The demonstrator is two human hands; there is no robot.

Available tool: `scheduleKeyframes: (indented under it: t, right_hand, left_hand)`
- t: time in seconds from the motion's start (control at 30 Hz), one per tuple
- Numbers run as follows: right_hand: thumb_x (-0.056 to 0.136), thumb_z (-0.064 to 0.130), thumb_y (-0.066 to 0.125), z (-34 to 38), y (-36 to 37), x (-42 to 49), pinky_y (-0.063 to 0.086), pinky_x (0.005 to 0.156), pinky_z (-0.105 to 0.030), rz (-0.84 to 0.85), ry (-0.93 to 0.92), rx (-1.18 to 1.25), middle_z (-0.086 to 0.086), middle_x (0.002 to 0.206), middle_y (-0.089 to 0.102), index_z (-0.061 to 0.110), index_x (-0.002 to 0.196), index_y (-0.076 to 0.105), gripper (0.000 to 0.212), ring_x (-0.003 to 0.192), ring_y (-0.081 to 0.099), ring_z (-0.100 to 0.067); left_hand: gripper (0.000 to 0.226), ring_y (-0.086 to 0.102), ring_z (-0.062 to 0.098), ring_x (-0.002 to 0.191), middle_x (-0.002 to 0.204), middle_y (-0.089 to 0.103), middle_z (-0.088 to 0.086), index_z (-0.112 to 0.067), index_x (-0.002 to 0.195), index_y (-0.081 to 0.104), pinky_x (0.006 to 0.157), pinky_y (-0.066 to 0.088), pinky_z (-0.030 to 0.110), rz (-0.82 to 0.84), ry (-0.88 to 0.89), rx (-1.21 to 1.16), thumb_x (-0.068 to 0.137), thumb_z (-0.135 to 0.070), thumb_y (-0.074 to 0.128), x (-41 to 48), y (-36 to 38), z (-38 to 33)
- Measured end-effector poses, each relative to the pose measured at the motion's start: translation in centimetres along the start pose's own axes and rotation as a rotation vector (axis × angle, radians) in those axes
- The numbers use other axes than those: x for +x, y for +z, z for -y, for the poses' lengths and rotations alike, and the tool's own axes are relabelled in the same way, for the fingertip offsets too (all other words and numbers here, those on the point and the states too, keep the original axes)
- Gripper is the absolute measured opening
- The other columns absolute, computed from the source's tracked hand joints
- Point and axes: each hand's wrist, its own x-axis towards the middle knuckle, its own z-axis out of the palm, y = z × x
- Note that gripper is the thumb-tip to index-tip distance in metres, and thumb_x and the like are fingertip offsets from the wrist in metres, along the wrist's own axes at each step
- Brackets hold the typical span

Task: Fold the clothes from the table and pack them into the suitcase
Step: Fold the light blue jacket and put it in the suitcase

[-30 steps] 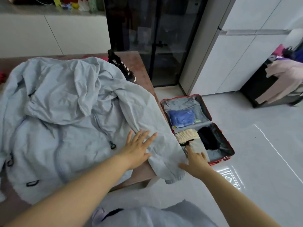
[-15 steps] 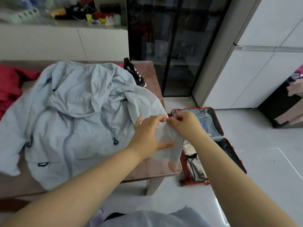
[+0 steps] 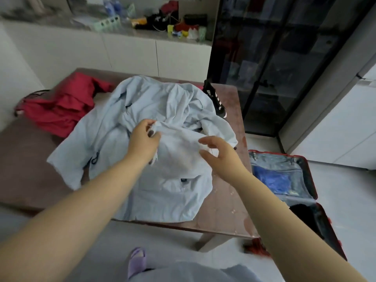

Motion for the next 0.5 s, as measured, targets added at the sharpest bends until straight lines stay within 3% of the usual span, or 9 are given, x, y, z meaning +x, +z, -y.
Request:
scheduleKeyframes:
  t: [0.13,0.2,0.27,0.33,0.5]
  right_hand:
    - [0.088,0.022,0.065,-2.4,-0.5,1.3,0.040,0.092,-0.027,-0.118,0.036,-0.086,0.011,0.117,0.043,0.025,0.125,0.052,0.039,0.117,0.046,-0.014]
    - [0.085,0.023,0.068,-2.8,-0.4,2.4,0.035,0.092,-0.025,-0.148,-0.003,-0.130,0.008,0.123,0.045,0.025,0.129,0.050,0.047,0.119,0.043,-0.016]
    - [0.084,0.023,0.070,-2.8,-0.3,3.8,0.033,0.098,-0.028,-0.156,-0.035,-0.192,0.004,0.132,0.045,0.025,0.133,0.047,0.055,0.123,0.040,-0.018]
    - [0.082,0.020,0.072,-2.6,-0.1,5.5,0.031,0.103,-0.033,-0.148,-0.051,-0.278,0.000,0.137,0.044,0.023,0.136,0.043,0.061,0.126,0.037,-0.021]
    - [0.080,0.012,0.071,-2.6,0.3,10.7,0.024,0.109,-0.042,-0.042,0.106,-0.551,-0.007,0.151,0.026,0.023,0.149,0.020,0.086,0.135,0.026,-0.033]
  left_hand:
    - [0.021,0.054,0.017,0.092,0.103,0.060,0.004,-0.009,0.109,0.061,0.077,0.038,0.021,0.043,-0.010,-0.036,0.089,-0.016,0.062,5.0,-4.4,0.8]
    - [0.004,0.056,0.017,0.083,0.090,0.061,0.002,-0.015,0.092,0.061,0.070,0.043,0.023,0.083,-0.039,-0.077,0.090,-0.019,0.061,7.2,-5.9,1.3]
    - [0.007,0.057,0.013,0.077,0.081,0.059,-0.005,-0.021,0.085,0.058,0.063,0.045,0.016,0.098,-0.066,-0.139,0.092,-0.019,0.060,9.3,-7.0,2.1]
    - [0.004,0.058,0.015,0.080,0.085,0.061,-0.004,-0.017,0.095,0.060,0.063,0.047,0.016,0.083,-0.096,-0.189,0.092,-0.020,0.059,11.4,-8.1,3.1]
    - [0.029,0.056,0.018,0.093,0.105,0.062,0.004,-0.008,0.119,0.058,0.075,0.043,0.026,0.006,-0.115,-0.183,0.094,-0.023,0.056,16.4,-10.6,5.7]
